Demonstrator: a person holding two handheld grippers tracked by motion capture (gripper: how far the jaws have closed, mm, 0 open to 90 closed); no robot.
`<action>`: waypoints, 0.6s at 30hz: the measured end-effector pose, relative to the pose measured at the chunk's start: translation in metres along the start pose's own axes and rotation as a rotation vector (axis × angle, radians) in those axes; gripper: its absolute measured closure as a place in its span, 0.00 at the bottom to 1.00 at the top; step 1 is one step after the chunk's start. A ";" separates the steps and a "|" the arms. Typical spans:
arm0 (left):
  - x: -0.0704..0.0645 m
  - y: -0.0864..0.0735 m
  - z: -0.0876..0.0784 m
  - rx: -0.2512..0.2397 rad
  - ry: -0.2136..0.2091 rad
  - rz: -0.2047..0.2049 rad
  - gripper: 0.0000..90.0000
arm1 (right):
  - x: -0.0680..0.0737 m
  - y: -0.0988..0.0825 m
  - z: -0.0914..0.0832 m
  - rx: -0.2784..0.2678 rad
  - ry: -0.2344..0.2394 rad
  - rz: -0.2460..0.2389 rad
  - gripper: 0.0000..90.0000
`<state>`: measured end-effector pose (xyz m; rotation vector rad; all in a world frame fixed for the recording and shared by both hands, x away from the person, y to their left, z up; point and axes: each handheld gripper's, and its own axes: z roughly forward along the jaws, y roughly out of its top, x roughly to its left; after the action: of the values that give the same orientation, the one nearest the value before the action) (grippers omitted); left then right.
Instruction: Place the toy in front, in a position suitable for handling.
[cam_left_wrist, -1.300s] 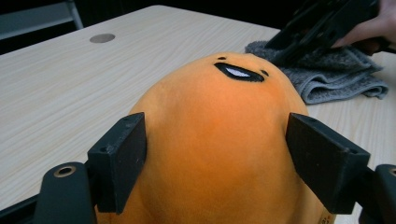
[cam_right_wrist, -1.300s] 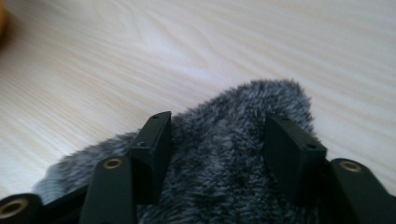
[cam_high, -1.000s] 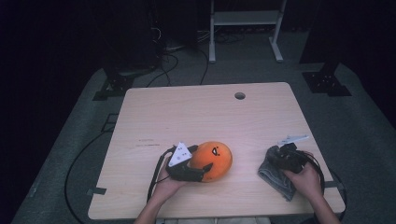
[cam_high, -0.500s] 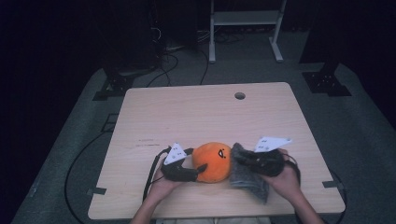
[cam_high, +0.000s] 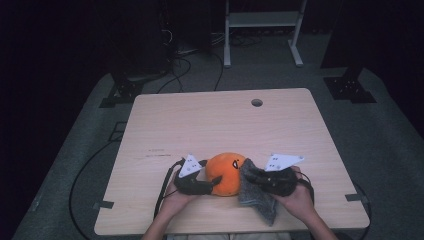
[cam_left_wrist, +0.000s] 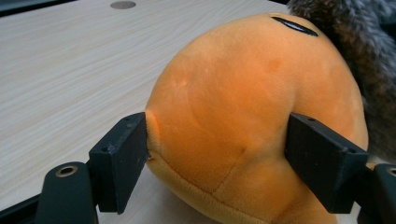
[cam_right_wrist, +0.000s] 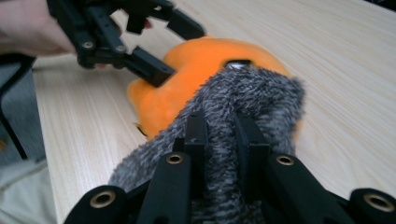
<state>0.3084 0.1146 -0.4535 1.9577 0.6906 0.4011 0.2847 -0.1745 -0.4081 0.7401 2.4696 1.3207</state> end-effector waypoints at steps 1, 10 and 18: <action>0.000 0.000 0.000 0.000 -0.002 -0.002 0.25 | 0.003 0.001 0.004 0.017 -0.007 -0.029 0.85; -0.001 -0.003 -0.001 -0.024 -0.013 0.025 0.24 | -0.010 -0.011 -0.001 0.073 -0.066 0.011 0.85; 0.000 -0.003 -0.001 -0.030 -0.024 0.002 0.24 | -0.014 -0.012 0.008 0.105 -0.054 -0.014 0.83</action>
<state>0.3071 0.1166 -0.4551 1.9321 0.6635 0.3870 0.2961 -0.1818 -0.4234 0.7703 2.5117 1.1585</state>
